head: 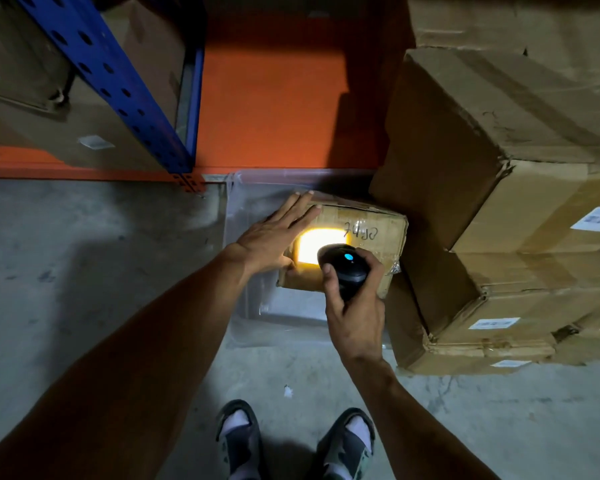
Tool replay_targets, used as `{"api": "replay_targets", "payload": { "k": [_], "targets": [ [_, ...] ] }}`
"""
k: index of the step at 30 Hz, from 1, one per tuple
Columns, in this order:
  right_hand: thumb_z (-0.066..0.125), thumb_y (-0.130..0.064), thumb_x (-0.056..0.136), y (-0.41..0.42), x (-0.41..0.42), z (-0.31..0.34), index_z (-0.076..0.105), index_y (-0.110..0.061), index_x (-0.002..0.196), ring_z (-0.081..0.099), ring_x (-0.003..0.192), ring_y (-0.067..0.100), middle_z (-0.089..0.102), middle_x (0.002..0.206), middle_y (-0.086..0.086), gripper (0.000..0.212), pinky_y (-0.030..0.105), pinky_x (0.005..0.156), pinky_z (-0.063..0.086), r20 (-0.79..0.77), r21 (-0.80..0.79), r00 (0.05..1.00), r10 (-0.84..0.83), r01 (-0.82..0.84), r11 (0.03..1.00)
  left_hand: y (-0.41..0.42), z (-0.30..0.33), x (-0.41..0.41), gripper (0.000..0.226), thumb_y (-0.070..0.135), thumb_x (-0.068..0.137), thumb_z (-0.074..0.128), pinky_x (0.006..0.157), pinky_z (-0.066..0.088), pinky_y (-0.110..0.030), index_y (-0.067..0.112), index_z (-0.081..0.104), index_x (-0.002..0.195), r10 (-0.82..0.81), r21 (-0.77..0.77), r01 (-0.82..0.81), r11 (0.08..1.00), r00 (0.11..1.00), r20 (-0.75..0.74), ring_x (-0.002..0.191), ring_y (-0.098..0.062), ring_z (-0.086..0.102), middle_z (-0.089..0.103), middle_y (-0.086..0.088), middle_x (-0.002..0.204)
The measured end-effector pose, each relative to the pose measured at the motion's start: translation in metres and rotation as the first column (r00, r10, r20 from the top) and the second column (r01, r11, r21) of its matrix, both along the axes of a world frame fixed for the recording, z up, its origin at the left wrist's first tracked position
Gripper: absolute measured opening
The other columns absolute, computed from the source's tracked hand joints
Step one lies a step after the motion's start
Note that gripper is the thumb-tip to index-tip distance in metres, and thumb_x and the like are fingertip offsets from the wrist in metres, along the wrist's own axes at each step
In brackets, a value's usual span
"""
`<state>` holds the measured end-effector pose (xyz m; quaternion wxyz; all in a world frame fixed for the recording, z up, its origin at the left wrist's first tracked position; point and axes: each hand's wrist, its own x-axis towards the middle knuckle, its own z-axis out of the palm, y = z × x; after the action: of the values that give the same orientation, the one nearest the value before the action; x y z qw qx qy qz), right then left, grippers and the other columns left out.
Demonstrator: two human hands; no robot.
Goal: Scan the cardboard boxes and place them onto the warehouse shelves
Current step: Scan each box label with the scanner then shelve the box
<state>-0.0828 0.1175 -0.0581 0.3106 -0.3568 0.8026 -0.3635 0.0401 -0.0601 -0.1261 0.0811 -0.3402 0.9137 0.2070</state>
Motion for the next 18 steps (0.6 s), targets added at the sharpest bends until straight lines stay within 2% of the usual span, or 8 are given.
{"api": "replay_targets", "payload": {
  "k": [3,5,8,11,13,15,16,18],
  "targets": [
    [0.059,-0.056,0.095,0.001,0.001,0.001,0.031,-0.041,0.14,0.068,0.115,0.027,0.065,0.134,0.004,0.055,0.047,0.094,0.06,0.032,-0.005,0.999,-0.01,0.01,1.0,0.003,-0.004,0.002,0.132,0.022,0.072,0.084,0.111,0.04,-0.048,0.034,-0.02,0.153,-0.006,-0.006,0.006,1.0,1.0,-0.014,0.147,-0.014,-0.029,-0.039,0.011,0.156],
    [0.058,-0.059,0.094,0.003,0.001,0.002,0.034,-0.038,0.142,0.068,0.114,0.023,0.066,0.132,0.002,0.057,0.044,0.094,0.06,0.035,-0.021,0.999,-0.001,0.002,1.0,0.005,-0.004,0.003,0.131,0.025,0.072,0.084,0.112,0.038,-0.05,0.033,-0.018,0.153,-0.009,0.019,0.009,1.0,0.999,-0.034,0.147,-0.015,-0.028,-0.036,0.011,0.157],
    [0.06,-0.057,0.095,0.004,0.0,0.002,0.038,-0.036,0.141,0.069,0.11,0.018,0.069,0.126,-0.001,0.055,0.036,0.092,0.06,0.025,-0.046,1.0,0.006,-0.005,0.999,0.005,0.0,0.004,0.127,0.028,0.073,0.083,0.118,0.029,-0.049,0.03,-0.013,0.156,-0.016,0.075,0.02,0.997,0.999,-0.047,0.148,-0.015,-0.027,-0.033,0.009,0.159],
    [0.063,-0.053,0.096,0.005,-0.002,0.002,0.041,-0.035,0.141,0.069,0.11,0.016,0.069,0.124,-0.005,0.054,0.031,0.092,0.058,0.027,-0.054,1.0,-0.011,0.012,0.998,0.0,0.002,0.0,0.124,0.029,0.074,0.082,0.121,0.018,-0.041,0.029,-0.011,0.156,-0.017,0.09,0.022,0.996,0.998,-0.056,0.147,-0.014,-0.029,-0.033,0.009,0.159],
    [0.065,-0.05,0.096,0.005,-0.005,0.001,0.041,-0.035,0.142,0.066,0.111,0.011,0.066,0.122,-0.012,0.053,0.018,0.09,0.054,0.045,-0.058,0.999,-0.019,0.022,0.998,-0.002,0.004,-0.007,0.116,0.03,0.076,0.08,0.12,0.011,-0.037,0.027,-0.004,0.157,0.051,0.174,-0.03,0.984,0.992,-0.119,0.146,-0.013,-0.028,-0.026,0.009,0.161],
    [0.066,-0.048,0.096,0.005,-0.01,0.002,0.041,-0.036,0.142,0.065,0.11,0.008,0.062,0.12,-0.016,0.053,0.01,0.089,0.05,0.054,-0.073,0.998,-0.033,0.037,0.997,0.002,0.005,-0.018,0.1,0.038,0.08,0.076,0.122,0.01,-0.042,0.024,0.008,0.152,0.213,0.311,-0.135,0.941,0.95,-0.23,0.15,-0.018,-0.012,-0.005,0.003,0.162],
    [0.066,-0.048,0.096,0.004,-0.013,0.003,0.041,-0.036,0.142,0.065,0.11,0.008,0.062,0.12,-0.016,0.054,0.013,0.09,0.052,0.055,-0.082,0.998,-0.041,0.046,0.996,0.006,0.005,-0.026,0.09,0.042,0.082,0.074,0.122,0.018,-0.047,0.024,0.013,0.147,0.312,0.353,-0.203,0.913,0.906,-0.287,0.15,-0.023,0.003,0.008,0.0,0.157],
    [0.066,-0.048,0.096,0.002,-0.018,0.009,0.04,-0.036,0.142,0.064,0.111,0.007,0.061,0.122,-0.016,0.054,0.021,0.092,0.055,0.058,-0.094,0.997,-0.05,0.055,0.994,0.014,0.006,-0.042,0.08,0.045,0.087,0.068,0.115,0.034,-0.047,0.024,0.017,0.144,0.48,0.368,-0.351,0.861,0.8,-0.36,0.139,-0.024,0.027,0.021,-0.005,0.144]
  ]
}}
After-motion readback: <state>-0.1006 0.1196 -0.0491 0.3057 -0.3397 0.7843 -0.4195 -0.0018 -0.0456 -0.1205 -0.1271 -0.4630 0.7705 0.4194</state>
